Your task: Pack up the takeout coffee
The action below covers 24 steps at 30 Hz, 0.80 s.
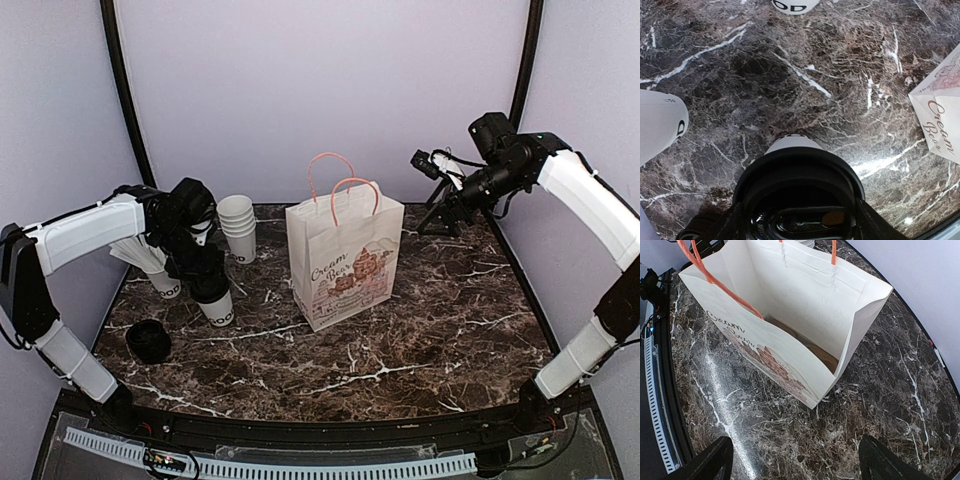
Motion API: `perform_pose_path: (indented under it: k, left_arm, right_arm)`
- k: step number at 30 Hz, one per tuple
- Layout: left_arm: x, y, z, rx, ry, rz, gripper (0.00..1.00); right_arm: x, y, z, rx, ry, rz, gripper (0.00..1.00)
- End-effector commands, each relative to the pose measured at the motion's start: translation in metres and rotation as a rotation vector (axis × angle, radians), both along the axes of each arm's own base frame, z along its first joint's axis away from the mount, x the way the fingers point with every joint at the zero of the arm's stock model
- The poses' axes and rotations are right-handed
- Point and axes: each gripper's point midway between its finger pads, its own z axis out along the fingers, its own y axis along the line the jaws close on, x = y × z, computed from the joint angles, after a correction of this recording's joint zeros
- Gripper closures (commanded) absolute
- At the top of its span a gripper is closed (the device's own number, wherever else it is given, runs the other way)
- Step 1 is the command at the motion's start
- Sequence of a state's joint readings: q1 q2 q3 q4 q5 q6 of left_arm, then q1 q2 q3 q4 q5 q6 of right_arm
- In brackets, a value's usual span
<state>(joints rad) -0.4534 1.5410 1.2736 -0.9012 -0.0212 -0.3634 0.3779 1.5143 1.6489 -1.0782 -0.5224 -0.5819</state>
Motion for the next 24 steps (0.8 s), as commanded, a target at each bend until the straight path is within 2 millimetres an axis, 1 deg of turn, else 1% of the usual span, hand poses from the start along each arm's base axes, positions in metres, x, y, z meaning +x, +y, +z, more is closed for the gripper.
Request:
perform_pose_path:
  k: [1, 2, 4, 5, 6, 7, 8, 9, 10, 11, 12, 13, 14, 15, 16, 19, 21, 22, 23, 24]
  left_arm:
    - [-0.016, -0.013, 0.032, -0.105, -0.015, -0.051, 0.38]
    - [-0.018, -0.017, 0.037, -0.118, -0.021, -0.067, 0.38]
    - [-0.023, -0.03, 0.056, -0.155, -0.059, -0.111, 0.38]
    - [-0.026, -0.036, 0.06, -0.17, -0.064, -0.131, 0.38]
    - [-0.031, -0.048, 0.068, -0.186, -0.08, -0.172, 0.38]
    - [-0.034, -0.055, 0.071, -0.192, -0.086, -0.197, 0.38]
    - [-0.041, -0.07, 0.077, -0.205, -0.094, -0.246, 0.38]
    - [-0.045, -0.079, 0.079, -0.213, -0.096, -0.274, 0.38]
    - [-0.053, -0.094, 0.084, -0.222, -0.101, -0.327, 0.39]
    - [-0.057, -0.101, 0.086, -0.225, -0.104, -0.351, 0.39]
    - [-0.065, -0.115, 0.089, -0.225, -0.114, -0.402, 0.39]
    - [-0.069, -0.121, 0.091, -0.223, -0.119, -0.426, 0.39]
    - [-0.077, -0.132, 0.094, -0.22, -0.127, -0.475, 0.39]
    - [-0.081, -0.137, 0.094, -0.216, -0.127, -0.497, 0.39]
    - [-0.09, -0.146, 0.095, -0.21, -0.127, -0.541, 0.39]
    - [-0.109, -0.164, 0.096, -0.187, -0.132, -0.641, 0.4]
    - [-0.131, -0.185, 0.095, -0.172, -0.14, -0.754, 0.4]
    - [-0.136, -0.192, 0.094, -0.168, -0.148, -0.798, 0.39]
    - [-0.145, -0.203, 0.093, -0.163, -0.15, -0.854, 0.39]
    - [-0.148, -0.209, 0.092, -0.165, -0.155, -0.877, 0.39]
  right_arm:
    - [-0.003, -0.001, 0.007, -0.002, -0.021, -0.006, 0.12]
    - [-0.003, -0.002, 0.007, -0.004, -0.026, -0.009, 0.12]
    - [-0.001, -0.004, 0.007, -0.011, -0.033, -0.018, 0.12]
    - [0.0, -0.004, 0.007, -0.015, -0.034, -0.021, 0.12]
    - [0.002, -0.004, 0.006, -0.02, -0.035, -0.027, 0.12]
    - [0.003, -0.005, 0.005, -0.024, -0.034, -0.032, 0.12]
    - [0.004, -0.006, 0.005, -0.026, -0.037, -0.036, 0.12]
    - [0.005, -0.007, 0.005, -0.027, -0.037, -0.041, 0.12]
    - [0.007, -0.008, 0.004, -0.027, -0.035, -0.048, 0.12]
    - [0.008, -0.009, 0.005, -0.025, -0.036, -0.053, 0.12]
    - [0.01, -0.012, 0.005, -0.025, -0.037, -0.063, 0.12]
    - [0.012, -0.013, 0.005, -0.025, -0.038, -0.07, 0.12]
    - [0.013, -0.015, 0.006, -0.025, -0.041, -0.077, 0.12]
    - [0.014, -0.016, 0.007, -0.024, -0.043, -0.083, 0.12]
    - [0.015, -0.018, 0.008, -0.023, -0.046, -0.09, 0.12]
    - [0.016, -0.022, 0.009, -0.024, -0.052, -0.105, 0.12]
    - [0.017, -0.025, 0.009, -0.023, -0.057, -0.116, 0.12]
    - [0.018, -0.026, 0.009, -0.022, -0.057, -0.12, 0.12]
    - [0.018, -0.027, 0.009, -0.022, -0.056, -0.124, 0.12]
    - [0.018, -0.028, 0.008, -0.022, -0.056, -0.127, 0.12]
